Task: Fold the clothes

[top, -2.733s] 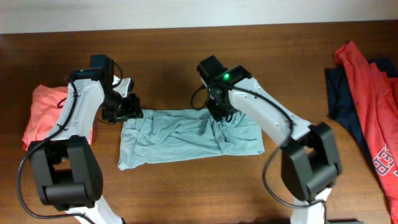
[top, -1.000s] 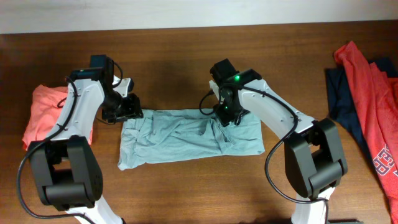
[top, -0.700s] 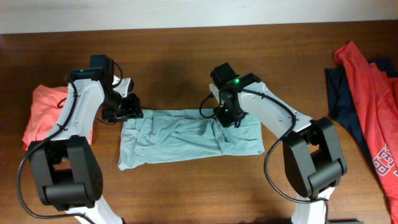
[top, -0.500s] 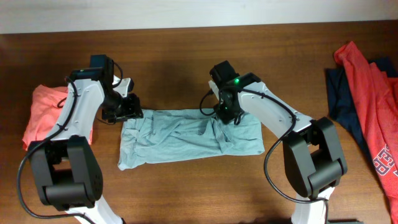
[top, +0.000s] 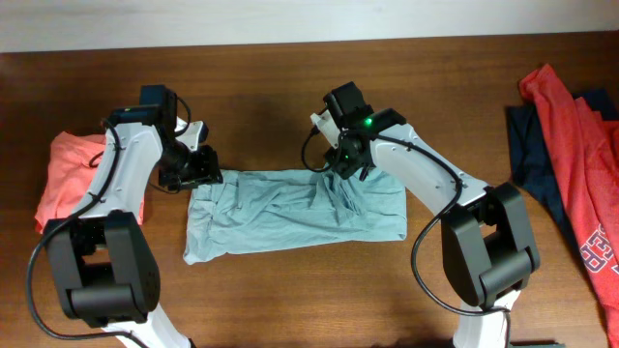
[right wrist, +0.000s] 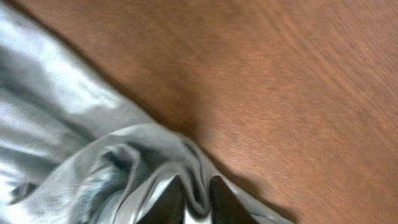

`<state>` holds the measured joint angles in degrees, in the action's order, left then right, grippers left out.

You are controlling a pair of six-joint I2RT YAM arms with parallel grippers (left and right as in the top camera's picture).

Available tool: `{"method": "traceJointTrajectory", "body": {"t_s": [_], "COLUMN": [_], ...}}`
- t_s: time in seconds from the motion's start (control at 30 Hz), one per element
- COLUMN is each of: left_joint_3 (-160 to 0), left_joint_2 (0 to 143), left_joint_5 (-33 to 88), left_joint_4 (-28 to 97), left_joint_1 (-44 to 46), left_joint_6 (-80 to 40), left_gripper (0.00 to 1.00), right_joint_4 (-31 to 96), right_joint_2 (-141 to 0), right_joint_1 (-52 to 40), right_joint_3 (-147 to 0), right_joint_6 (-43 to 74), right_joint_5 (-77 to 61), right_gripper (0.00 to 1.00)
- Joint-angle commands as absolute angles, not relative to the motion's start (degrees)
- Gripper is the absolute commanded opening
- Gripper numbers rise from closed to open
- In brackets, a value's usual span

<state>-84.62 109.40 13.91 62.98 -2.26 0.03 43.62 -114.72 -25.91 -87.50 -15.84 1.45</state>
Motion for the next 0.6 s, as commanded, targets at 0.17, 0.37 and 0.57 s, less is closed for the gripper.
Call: {"method": "traceJointTrajectory", "body": {"t_s": [0.17, 0.37, 0.57], "left_joint_3": [-84.25, -84.25, -84.25], "left_joint_2": [109.58, 109.58, 109.58], "left_joint_5": [13.72, 13.72, 13.69], "left_joint_4": [63.05, 63.13, 63.09], "left_joint_1": [-2.39, -2.39, -2.39], "left_joint_6": [0.91, 0.91, 0.91], "left_gripper": [0.56, 0.55, 0.55], "right_joint_4": [44.25, 46.96, 58.11], "right_joint_2": [-115.22, -113.56, -110.06], "right_joint_1": [-26.59, -26.63, -27.40], "right_joint_3": [-88.73, -90.32, -91.39], "right_joint_6": [-18.59, -12.05, -5.21], "right_joint_5": [-2.37, 8.73, 1.83], "right_gripper": [0.47, 0.52, 0.55]}}
